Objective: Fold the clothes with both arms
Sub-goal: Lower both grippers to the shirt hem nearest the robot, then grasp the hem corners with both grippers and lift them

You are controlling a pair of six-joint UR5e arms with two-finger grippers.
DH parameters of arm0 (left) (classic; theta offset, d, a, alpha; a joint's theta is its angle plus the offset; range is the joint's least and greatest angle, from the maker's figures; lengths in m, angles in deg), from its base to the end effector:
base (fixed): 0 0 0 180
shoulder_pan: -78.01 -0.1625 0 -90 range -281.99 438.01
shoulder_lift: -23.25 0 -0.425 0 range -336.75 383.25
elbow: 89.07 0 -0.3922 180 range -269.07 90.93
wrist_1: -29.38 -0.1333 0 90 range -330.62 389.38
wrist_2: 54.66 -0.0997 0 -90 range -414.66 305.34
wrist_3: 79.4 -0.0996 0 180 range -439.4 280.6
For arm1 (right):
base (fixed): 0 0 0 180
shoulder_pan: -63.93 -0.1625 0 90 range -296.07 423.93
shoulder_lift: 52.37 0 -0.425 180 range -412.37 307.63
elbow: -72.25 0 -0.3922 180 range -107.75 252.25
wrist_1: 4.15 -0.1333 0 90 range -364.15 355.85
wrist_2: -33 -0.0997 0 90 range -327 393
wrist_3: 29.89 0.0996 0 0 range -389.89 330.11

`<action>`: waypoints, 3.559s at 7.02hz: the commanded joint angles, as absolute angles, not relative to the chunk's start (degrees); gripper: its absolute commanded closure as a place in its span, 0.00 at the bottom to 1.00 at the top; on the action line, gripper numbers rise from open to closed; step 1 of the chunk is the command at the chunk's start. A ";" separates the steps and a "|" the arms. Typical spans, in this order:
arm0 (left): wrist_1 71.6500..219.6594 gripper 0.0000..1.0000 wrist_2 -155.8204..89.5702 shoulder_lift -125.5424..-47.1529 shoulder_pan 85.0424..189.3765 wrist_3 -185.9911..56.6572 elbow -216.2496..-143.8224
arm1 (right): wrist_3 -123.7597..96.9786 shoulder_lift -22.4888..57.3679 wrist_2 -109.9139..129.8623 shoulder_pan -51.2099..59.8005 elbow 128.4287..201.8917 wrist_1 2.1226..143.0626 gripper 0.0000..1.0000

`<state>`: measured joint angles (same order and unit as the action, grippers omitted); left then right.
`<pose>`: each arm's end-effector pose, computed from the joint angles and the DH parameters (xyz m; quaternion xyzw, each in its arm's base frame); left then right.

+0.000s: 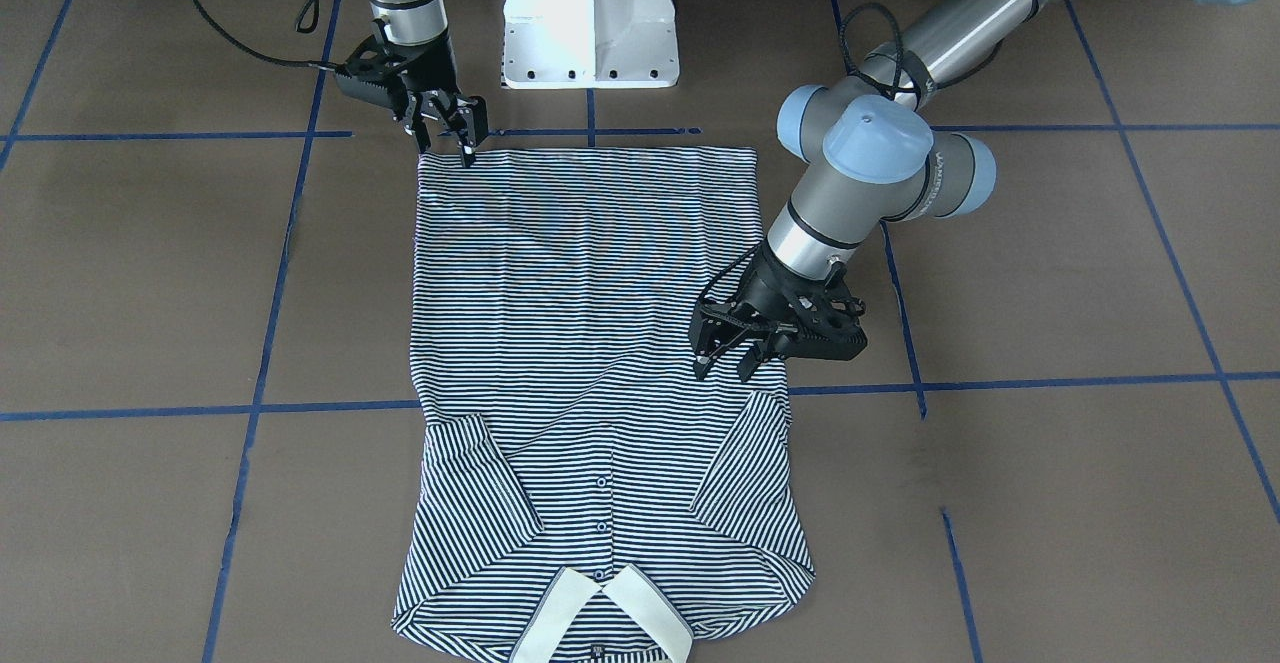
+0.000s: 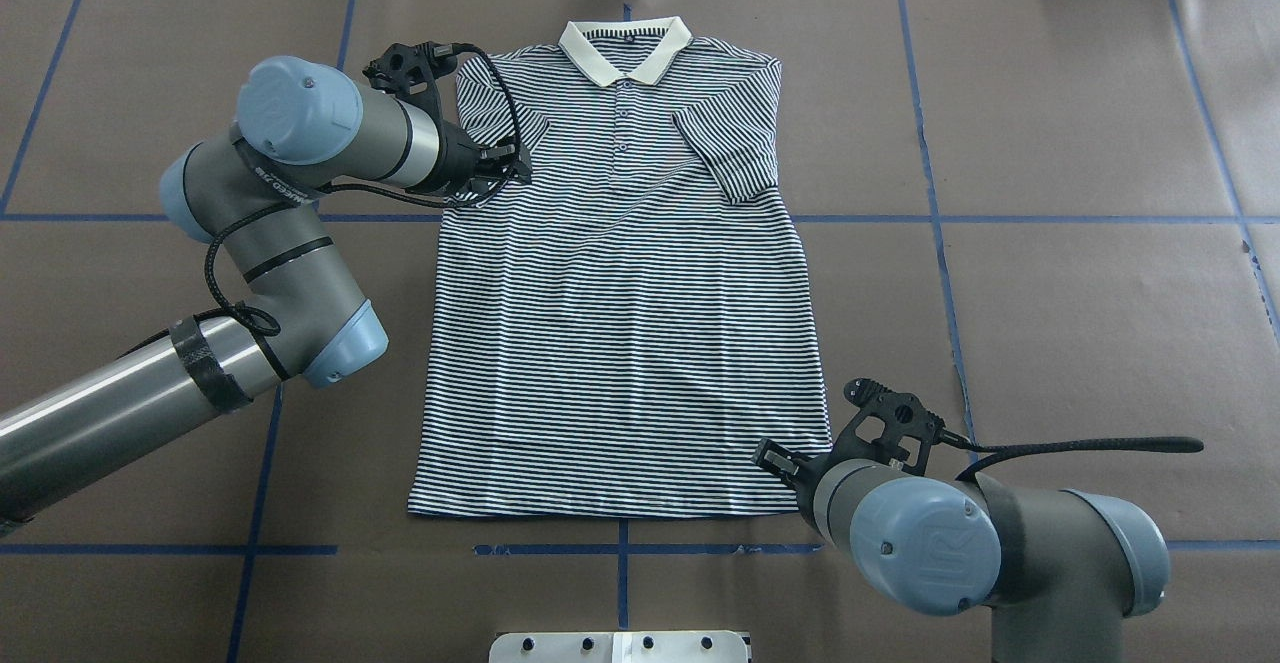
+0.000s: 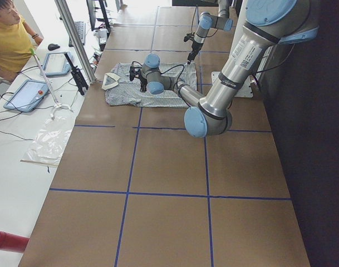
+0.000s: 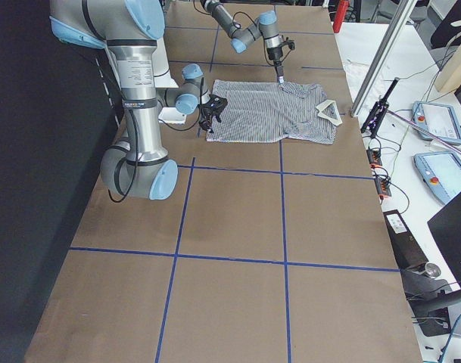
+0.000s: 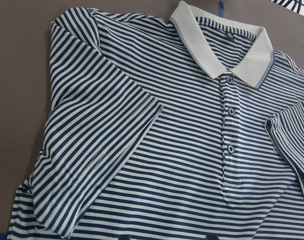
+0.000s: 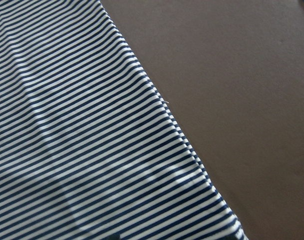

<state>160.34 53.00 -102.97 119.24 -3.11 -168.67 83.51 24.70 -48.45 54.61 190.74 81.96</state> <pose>0.4816 -0.5591 0.2803 0.1371 0.5416 -0.1142 0.8215 -0.4984 -0.2319 0.3156 0.0212 -0.3896 0.2868 0.8749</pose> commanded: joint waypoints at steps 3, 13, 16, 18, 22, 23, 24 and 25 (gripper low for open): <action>160.60 0.38 52.92 -102.70 118.97 -3.46 -168.34 | 85.51 25.15 -46.98 56.19 189.24 85.21 0.32; 159.63 0.36 53.88 -96.48 118.62 0.11 -178.05 | 86.04 24.63 -47.86 56.19 190.72 86.81 1.00; 150.50 0.42 48.40 -87.80 106.71 13.85 -192.02 | 86.04 25.24 -49.27 56.02 192.49 86.81 1.00; 150.23 0.41 41.68 -75.50 97.91 15.60 -201.71 | 86.04 25.24 -49.27 55.93 192.49 86.81 1.00; 143.46 0.41 38.59 -75.10 93.31 16.93 -201.57 | 86.04 25.41 -49.27 55.93 192.49 86.81 1.00; 143.46 0.41 38.77 -75.19 92.70 17.02 -201.48 | 86.04 25.42 -49.27 55.93 192.49 86.81 1.00; 143.46 0.41 38.86 -75.10 92.52 17.02 -201.65 | 86.04 25.33 -49.27 55.93 192.49 86.81 1.00; 142.76 0.42 38.94 -75.19 91.91 17.02 -201.57 | 86.04 25.50 -49.27 55.93 192.49 86.81 1.00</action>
